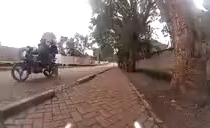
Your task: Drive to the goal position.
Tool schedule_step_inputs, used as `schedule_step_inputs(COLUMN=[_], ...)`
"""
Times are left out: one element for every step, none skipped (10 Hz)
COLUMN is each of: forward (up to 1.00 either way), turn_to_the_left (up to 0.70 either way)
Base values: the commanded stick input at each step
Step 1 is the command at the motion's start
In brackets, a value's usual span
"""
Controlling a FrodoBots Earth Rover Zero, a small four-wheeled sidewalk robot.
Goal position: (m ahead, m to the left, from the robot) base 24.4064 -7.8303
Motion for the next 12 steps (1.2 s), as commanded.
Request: schedule_step_inputs(forward=[0.50, 0.50, 0.50, 0.50, 0.50, 0.50, 0.50, 0.50, 0.50, 0.50, 0.50, 0.50], turn_to_the_left=[0.20, 0.21, 0.20, 0.00, 0.05, 0.10, -0.49, -0.50, -0.50, -0.50, -0.27, -0.04])
